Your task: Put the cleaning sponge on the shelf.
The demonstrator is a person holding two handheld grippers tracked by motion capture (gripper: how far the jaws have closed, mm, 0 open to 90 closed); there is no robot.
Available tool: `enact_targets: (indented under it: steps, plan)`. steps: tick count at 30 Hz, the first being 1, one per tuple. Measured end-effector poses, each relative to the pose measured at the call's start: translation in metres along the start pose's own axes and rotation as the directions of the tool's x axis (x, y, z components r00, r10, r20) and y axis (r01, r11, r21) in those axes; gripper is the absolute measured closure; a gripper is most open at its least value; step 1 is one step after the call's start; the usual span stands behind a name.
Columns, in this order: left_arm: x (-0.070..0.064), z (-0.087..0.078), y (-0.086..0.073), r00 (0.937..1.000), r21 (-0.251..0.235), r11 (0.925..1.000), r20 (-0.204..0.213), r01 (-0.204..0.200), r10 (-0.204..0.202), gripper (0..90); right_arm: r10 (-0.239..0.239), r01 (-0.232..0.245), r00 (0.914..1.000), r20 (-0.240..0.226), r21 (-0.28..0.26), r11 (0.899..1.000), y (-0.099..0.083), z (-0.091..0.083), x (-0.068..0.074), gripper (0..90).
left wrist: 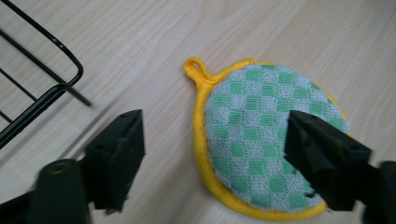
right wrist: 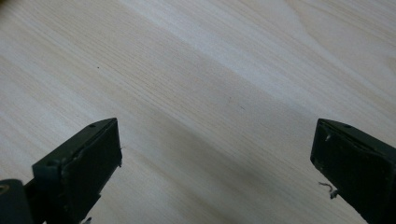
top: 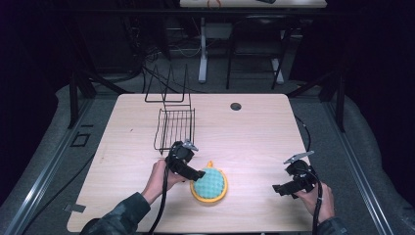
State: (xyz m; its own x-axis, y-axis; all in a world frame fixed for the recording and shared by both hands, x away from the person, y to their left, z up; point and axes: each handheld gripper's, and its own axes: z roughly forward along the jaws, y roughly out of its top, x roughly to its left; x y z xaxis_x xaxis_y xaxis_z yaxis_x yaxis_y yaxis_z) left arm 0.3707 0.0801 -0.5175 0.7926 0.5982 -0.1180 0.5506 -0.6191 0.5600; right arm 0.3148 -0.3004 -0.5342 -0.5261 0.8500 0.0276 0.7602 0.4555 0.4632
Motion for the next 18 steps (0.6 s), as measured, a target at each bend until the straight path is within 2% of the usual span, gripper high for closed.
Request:
enact_targets:
  steps: [13,15,18]
  plan:
    - [0.001,0.029,0.004,0.9996,0.078,0.997,0.029,0.002,-0.004,44.8,-0.003,0.003,1.0,0.003,-0.003,1.0,0.0,0.0,0.001,1.8]
    - [0.001,0.03,0.004,0.9994,0.069,0.9976,0.034,0.009,-0.012,47.1,-0.005,0.005,1.0,0.002,0.001,1.0,0.0,0.0,0.001,1.8]
    - [0.001,0.032,0.001,0.9986,0.059,0.9981,0.048,0.018,-0.021,55.0,-0.007,0.007,1.0,0.0,0.003,1.0,-0.001,0.0,0.001,2.3]
